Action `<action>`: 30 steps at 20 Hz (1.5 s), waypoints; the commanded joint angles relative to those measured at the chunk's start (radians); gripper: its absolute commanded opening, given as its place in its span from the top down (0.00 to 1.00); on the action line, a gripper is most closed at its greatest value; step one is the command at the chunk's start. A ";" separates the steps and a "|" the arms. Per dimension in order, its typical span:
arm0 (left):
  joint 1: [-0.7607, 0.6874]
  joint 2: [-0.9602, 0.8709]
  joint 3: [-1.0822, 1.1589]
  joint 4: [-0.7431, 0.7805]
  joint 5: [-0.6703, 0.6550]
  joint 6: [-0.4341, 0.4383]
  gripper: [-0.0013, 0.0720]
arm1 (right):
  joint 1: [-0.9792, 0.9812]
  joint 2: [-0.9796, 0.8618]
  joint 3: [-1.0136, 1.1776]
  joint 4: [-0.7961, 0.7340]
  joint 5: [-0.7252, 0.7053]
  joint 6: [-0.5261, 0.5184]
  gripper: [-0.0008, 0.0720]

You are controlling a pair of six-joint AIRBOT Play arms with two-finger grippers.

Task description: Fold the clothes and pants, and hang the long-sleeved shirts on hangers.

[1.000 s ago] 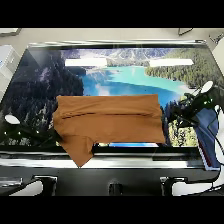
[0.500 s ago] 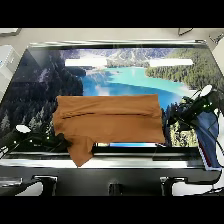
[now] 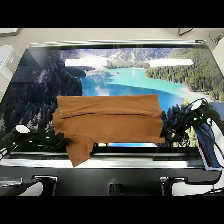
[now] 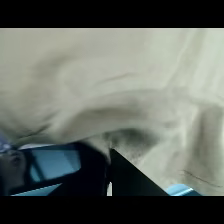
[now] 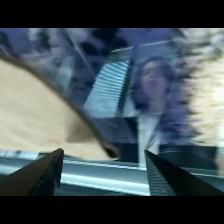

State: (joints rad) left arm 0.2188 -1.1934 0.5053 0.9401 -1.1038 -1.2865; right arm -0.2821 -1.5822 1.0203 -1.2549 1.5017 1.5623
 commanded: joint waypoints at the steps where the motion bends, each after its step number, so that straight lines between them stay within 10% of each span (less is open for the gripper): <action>1: 0.018 0.033 0.001 -0.005 -0.031 0.005 0.95 | 0.001 -0.002 -0.039 0.074 -0.106 -0.014 0.24; 2: 0.019 0.033 0.001 -0.005 -0.029 0.005 0.95 | 0.008 -0.001 -0.039 0.074 -0.100 -0.014 0.31; 5: 0.030 0.035 0.016 0.006 -0.034 0.006 0.95 | 0.037 0.000 -0.039 0.089 -0.058 -0.042 0.93; 6: 0.037 0.038 0.038 0.014 -0.043 0.011 0.95 | 0.042 0.002 -0.030 0.095 -0.050 -0.070 0.93; 17: 0.038 -0.282 0.704 0.034 -0.087 -0.042 0.96 | 0.132 -0.134 0.537 0.078 -0.283 0.076 0.94; 27: -0.039 -0.717 1.091 0.029 -0.183 -0.117 0.95 | 0.144 -0.328 0.582 0.222 -0.349 0.121 0.92; 28: -0.037 -0.724 1.091 0.029 -0.207 -0.116 0.89 | 0.142 -0.325 0.583 0.222 -0.341 0.121 0.83; 30: -0.018 -0.716 1.106 0.029 -0.239 -0.117 0.39 | 0.122 -0.297 0.584 0.220 -0.303 0.109 0.34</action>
State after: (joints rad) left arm 0.1894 -1.8790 1.5822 0.9710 -1.2800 -1.3956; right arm -0.1452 -1.8870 1.6005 -1.0470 1.1591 1.6695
